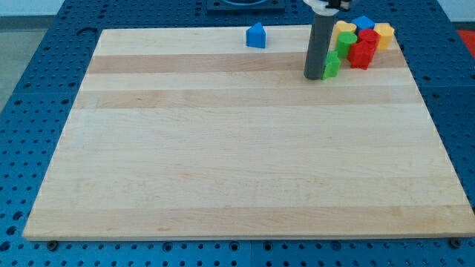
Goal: Slide the green star into the group of blocks
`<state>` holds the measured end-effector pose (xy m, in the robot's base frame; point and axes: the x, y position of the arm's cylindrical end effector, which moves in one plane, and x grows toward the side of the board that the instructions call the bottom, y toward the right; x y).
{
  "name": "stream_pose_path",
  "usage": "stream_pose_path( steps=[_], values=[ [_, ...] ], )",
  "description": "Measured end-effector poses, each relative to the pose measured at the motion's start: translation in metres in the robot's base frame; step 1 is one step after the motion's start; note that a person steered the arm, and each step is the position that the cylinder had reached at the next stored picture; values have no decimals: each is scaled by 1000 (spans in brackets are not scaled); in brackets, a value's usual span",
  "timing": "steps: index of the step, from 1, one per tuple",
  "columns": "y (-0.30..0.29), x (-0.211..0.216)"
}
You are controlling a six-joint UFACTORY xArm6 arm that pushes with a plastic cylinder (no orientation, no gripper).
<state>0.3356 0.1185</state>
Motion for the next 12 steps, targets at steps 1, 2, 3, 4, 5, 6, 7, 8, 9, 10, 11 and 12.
stream_pose_path(
  steps=[1, 2, 3, 4, 5, 6, 7, 8, 9, 10, 11, 12],
  values=[
    [0, -1],
    [0, -10],
    [0, -10],
    [0, -19],
    [0, -19],
    [-1, -1],
    [-4, 11],
    [-17, 11],
    [-18, 8],
    [-17, -20],
    [-15, -25],
    [10, -32]
  ],
)
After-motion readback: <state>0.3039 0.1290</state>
